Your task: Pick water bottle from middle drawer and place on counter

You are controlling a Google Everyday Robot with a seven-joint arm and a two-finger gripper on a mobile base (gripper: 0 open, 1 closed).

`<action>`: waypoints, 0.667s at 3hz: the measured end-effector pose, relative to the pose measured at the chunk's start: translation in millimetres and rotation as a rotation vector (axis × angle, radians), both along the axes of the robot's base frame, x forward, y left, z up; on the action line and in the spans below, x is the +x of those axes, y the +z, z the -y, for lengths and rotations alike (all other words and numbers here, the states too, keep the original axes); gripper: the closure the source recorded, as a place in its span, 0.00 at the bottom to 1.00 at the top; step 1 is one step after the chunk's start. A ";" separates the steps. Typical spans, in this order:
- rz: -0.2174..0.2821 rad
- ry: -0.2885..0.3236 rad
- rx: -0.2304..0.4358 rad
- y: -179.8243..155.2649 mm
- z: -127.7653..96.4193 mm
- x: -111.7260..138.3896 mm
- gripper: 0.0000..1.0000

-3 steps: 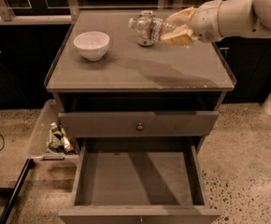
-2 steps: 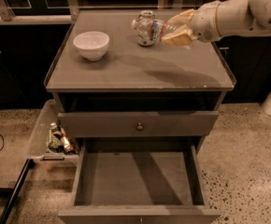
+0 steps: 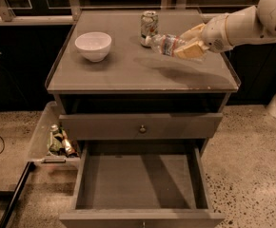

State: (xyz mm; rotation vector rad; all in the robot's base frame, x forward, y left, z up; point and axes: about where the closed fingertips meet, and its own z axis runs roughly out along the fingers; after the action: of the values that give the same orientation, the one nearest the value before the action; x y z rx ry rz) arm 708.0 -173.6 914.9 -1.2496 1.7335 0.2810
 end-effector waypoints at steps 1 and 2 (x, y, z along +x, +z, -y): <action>-0.060 -0.016 0.011 -25.4 8.5 7.2 1.00; -0.090 -0.015 0.031 -40.4 8.9 10.8 1.00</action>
Offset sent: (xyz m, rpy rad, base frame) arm 0.0142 -0.0163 -0.0532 0.0534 0.1191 -0.0241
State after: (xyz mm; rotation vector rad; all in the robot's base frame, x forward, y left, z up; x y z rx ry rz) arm 718.8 -182.5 874.5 -1.2178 1.8079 0.3590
